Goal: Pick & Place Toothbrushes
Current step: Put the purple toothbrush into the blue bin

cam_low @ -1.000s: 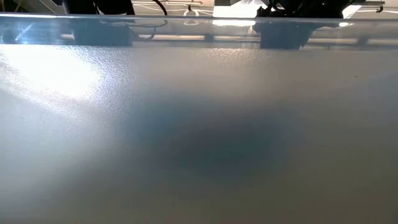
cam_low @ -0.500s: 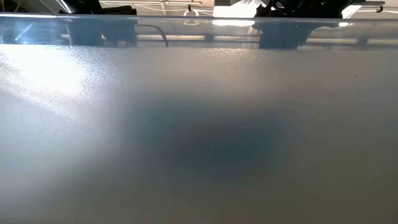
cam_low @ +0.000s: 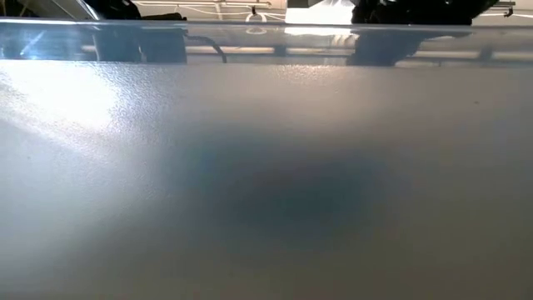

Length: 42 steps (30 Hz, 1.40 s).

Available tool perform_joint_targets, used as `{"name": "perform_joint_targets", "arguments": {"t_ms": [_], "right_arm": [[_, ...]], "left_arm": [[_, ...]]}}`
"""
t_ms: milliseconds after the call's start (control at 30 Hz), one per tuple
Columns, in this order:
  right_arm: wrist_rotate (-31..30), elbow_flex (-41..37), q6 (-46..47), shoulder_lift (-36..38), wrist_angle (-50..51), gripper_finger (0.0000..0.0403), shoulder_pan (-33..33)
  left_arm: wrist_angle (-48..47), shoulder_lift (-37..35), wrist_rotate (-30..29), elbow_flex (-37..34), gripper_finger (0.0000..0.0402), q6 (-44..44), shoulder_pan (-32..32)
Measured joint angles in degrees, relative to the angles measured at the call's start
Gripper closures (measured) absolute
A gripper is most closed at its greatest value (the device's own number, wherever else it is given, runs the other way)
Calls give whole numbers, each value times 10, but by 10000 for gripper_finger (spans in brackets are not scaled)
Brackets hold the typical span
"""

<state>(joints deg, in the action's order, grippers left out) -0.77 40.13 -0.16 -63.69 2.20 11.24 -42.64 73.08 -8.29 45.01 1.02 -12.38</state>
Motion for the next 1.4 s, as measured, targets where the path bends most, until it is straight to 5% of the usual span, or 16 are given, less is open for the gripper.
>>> {"name": "perform_joint_targets", "arguments": {"t_ms": [233, 633, 1000, 1400], "right_arm": [[9, -145, 19, 145, -148, 398, 28], [3, -260, 20, 409, -159, 398, 32], [8, -300, 23, 443, -162, 398, 31], [8, -305, 48, 443, -193, 398, 31]], "left_arm": [[1, 0, 0, 0, 401, 1, 0], [23, 0, 0, 0, 401, 2, 0], [9, 4, 80, 1, 401, -42, 0], [-3, 98, 19, 1, 401, -104, 0]]}}
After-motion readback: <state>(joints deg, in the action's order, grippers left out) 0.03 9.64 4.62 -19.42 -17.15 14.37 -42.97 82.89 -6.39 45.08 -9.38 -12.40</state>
